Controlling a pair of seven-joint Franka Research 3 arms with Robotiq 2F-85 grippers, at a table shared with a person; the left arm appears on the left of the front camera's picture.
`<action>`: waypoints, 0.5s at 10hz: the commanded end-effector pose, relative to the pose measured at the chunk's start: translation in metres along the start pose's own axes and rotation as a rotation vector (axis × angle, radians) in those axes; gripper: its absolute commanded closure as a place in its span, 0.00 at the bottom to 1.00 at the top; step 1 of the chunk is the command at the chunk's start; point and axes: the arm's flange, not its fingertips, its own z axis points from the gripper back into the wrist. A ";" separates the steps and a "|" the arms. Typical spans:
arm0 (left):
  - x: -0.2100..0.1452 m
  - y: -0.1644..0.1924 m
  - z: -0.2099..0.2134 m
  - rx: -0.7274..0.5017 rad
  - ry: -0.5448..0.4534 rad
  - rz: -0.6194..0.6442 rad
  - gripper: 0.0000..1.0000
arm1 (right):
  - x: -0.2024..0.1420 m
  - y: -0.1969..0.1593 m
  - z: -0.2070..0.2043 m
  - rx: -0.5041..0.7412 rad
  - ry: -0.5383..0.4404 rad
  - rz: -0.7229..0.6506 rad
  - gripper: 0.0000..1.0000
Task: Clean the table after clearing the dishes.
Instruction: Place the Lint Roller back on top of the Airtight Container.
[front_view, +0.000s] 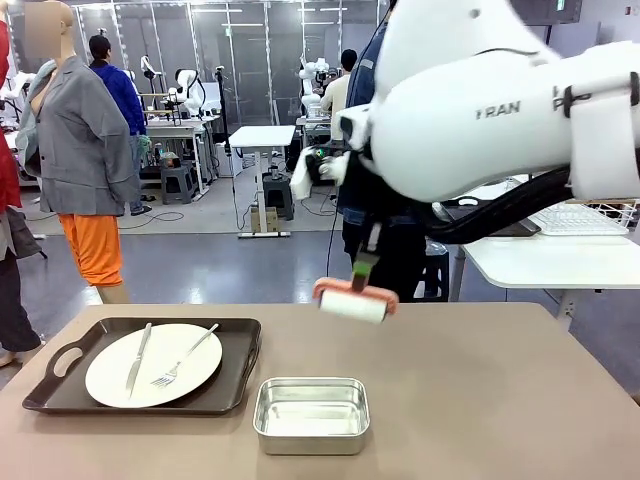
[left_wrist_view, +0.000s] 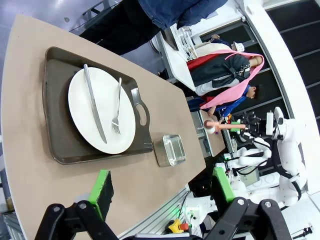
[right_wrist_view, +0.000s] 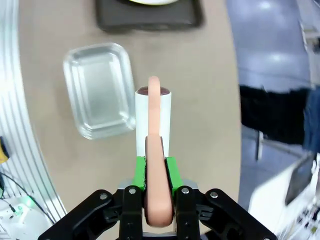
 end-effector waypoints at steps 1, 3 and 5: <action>-0.002 -0.001 0.003 -0.012 -0.003 -0.009 0.00 | 0.005 0.017 -0.009 0.088 -0.025 0.113 0.79; -0.002 -0.001 0.003 -0.012 -0.003 -0.009 0.00 | 0.024 0.038 -0.032 0.142 0.002 0.144 0.79; -0.002 -0.001 0.003 -0.012 -0.003 -0.009 0.00 | 0.024 0.039 -0.028 0.117 -0.006 0.115 0.79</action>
